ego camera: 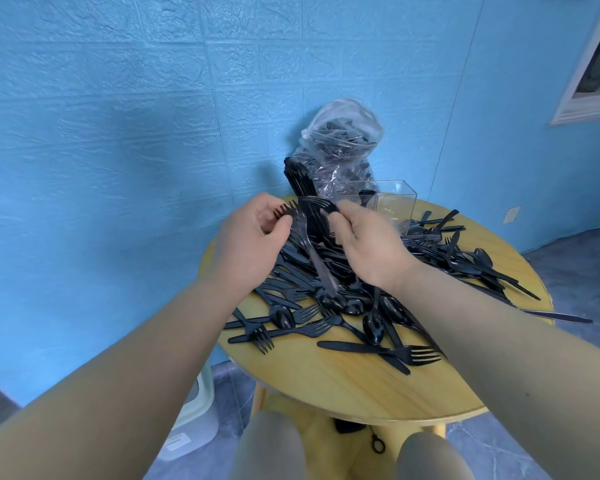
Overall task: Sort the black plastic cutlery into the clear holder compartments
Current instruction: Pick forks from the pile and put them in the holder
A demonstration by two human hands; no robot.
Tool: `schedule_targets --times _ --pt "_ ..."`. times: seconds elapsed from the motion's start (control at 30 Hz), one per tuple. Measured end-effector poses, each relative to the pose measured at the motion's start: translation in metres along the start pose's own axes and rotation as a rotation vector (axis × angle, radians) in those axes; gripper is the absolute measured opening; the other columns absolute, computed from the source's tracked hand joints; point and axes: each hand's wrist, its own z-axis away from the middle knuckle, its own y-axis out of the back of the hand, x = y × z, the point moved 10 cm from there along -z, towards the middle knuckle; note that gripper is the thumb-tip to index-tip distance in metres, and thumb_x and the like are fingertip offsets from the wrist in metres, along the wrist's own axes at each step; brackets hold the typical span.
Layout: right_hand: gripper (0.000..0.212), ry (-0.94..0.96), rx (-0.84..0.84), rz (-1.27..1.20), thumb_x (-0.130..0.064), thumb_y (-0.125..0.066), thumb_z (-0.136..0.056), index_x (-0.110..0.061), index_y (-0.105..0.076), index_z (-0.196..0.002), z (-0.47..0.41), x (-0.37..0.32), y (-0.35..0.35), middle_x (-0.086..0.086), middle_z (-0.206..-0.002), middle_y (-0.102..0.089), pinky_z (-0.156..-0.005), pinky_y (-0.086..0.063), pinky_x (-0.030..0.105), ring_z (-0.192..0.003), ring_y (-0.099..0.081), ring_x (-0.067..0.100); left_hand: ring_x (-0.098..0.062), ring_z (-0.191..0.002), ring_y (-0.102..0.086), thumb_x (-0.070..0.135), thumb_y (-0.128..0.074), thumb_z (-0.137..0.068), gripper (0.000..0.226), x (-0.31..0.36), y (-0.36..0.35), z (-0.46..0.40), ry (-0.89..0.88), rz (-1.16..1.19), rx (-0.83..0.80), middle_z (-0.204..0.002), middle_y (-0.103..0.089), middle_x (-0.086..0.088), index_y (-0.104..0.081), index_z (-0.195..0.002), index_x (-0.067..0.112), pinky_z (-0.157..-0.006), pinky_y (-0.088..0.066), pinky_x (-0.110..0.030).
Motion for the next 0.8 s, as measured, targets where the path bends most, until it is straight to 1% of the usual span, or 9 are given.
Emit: schedule_targets --times 0.07,0.17,0.23,0.33,0.4,0.5,0.6,0.67,0.8 --pt "0.018 -0.035 0.008 -0.107 -0.016 -0.035 -0.100 -0.024 -0.047 -0.111 -0.001 0.001 0.004 0.002 -0.073 -0.062 -0.065 -0.050 0.032 -0.065 -0.060 0.020 0.001 -0.080 -0.063 0.020 -0.061 -0.090 0.026 0.004 0.002 -0.002 -0.019 -0.047 -0.003 -0.082 -0.066 0.017 -0.056 -0.078 0.042 -0.076 -0.049 -0.022" --pt "0.015 -0.086 0.011 -0.248 -0.017 -0.039 -0.100 -0.024 -0.049 -0.091 -0.004 -0.001 0.005 -0.001 -0.073 -0.065 -0.075 -0.054 0.036 -0.067 -0.066 0.015 0.003 -0.079 -0.062 0.023 -0.059 -0.092 0.028 0.009 0.001 -0.004 -0.042 -0.132 -0.037 -0.081 -0.062 0.025 -0.057 -0.083 0.050 -0.074 -0.049 -0.024" --pt "0.017 -0.087 0.024 -0.272 -0.020 -0.048 -0.097 -0.023 -0.057 -0.082 -0.007 -0.003 0.006 -0.005 -0.075 -0.065 -0.079 -0.052 0.032 -0.073 -0.064 0.011 0.003 -0.081 -0.063 0.023 -0.060 -0.091 0.025 0.010 -0.002 -0.004 -0.063 -0.170 -0.065 -0.082 -0.063 0.026 -0.064 -0.095 0.047 -0.077 -0.050 -0.023" --pt "0.014 -0.061 0.057 -0.263 -0.018 -0.061 -0.092 -0.025 -0.070 -0.084 -0.010 -0.007 0.007 -0.014 -0.076 -0.064 -0.073 -0.047 0.020 -0.070 -0.057 0.005 0.004 -0.086 -0.063 0.022 -0.062 -0.090 0.024 0.009 -0.003 -0.004 -0.061 -0.164 -0.066 -0.093 -0.069 0.018 -0.066 -0.102 0.043 -0.083 -0.047 -0.016" --pt "0.015 -0.065 0.044 -0.290 -0.014 -0.063 -0.090 -0.026 -0.073 -0.091 -0.011 -0.005 0.004 -0.018 -0.064 -0.062 -0.063 -0.046 0.019 -0.059 -0.054 0.003 0.003 -0.087 -0.064 0.020 -0.061 -0.091 0.031 0.014 -0.004 -0.002 -0.086 -0.130 -0.063 -0.092 -0.069 0.019 -0.063 -0.097 0.050 -0.087 -0.050 -0.021" --pt "0.028 -0.055 0.023 -0.284 -0.010 -0.064 -0.088 -0.038 -0.067 -0.087 -0.011 -0.005 0.000 -0.013 -0.054 -0.057 -0.063 -0.053 0.029 -0.057 -0.057 0.017 -0.014 -0.086 -0.068 0.017 -0.059 -0.092 0.042 0.022 -0.008 0.002 -0.159 -0.090 -0.090 -0.088 -0.071 0.016 -0.064 -0.094 0.058 -0.085 -0.054 -0.038" --pt "0.030 -0.075 0.009 -0.297 -0.008 -0.064 -0.088 -0.033 -0.062 -0.071 -0.010 -0.004 -0.001 -0.010 -0.057 -0.059 -0.073 -0.058 0.043 -0.066 -0.067 0.024 -0.022 -0.085 -0.065 0.015 -0.056 -0.094 0.032 0.021 -0.017 0.002 -0.220 -0.113 -0.116 -0.094 -0.069 0.003 -0.067 -0.115 0.036 -0.082 -0.053 -0.043" --pt "0.025 -0.100 -0.007 -0.326 -0.007 -0.063 -0.088 -0.022 -0.059 -0.069 -0.010 -0.002 -0.002 -0.003 -0.061 -0.062 -0.072 -0.059 0.042 -0.064 -0.066 0.020 -0.015 -0.087 -0.060 0.013 -0.054 -0.095 0.032 0.020 -0.021 0.000 -0.231 -0.145 -0.122 -0.101 -0.058 0.005 -0.064 -0.124 0.021 -0.085 -0.052 -0.038" --pt "0.019 -0.149 0.011 -0.461 -0.006 -0.062 -0.090 -0.015 -0.060 -0.073 -0.008 0.002 0.001 0.004 -0.066 -0.064 -0.069 -0.059 0.032 -0.063 -0.064 0.015 -0.009 -0.102 -0.054 0.023 -0.044 -0.099 0.037 0.015 -0.037 0.005 -0.170 -0.259 -0.272 -0.116 -0.055 0.004 -0.050 -0.136 0.022 -0.085 -0.038 -0.018"
